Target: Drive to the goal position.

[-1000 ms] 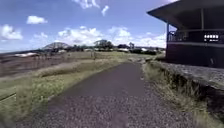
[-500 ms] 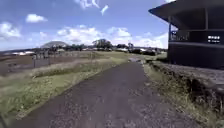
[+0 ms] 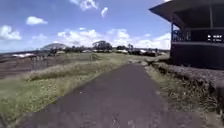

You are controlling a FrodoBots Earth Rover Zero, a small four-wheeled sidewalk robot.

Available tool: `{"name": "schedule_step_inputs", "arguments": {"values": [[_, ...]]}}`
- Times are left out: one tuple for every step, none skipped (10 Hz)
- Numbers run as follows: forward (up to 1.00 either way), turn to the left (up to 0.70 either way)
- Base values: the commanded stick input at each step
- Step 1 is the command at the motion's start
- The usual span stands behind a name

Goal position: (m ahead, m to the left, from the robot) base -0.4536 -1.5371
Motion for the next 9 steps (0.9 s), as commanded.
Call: {"name": "schedule_step_inputs", "arguments": {"values": [[1.0, 0.0], [1.0, 0.0], [1.0, 0.0], [1.0, 0.0], [1.0, 0.0], [1.0, -0.02], [1.0, -0.17], [1.0, -0.32], [1.0, -0.28]]}}
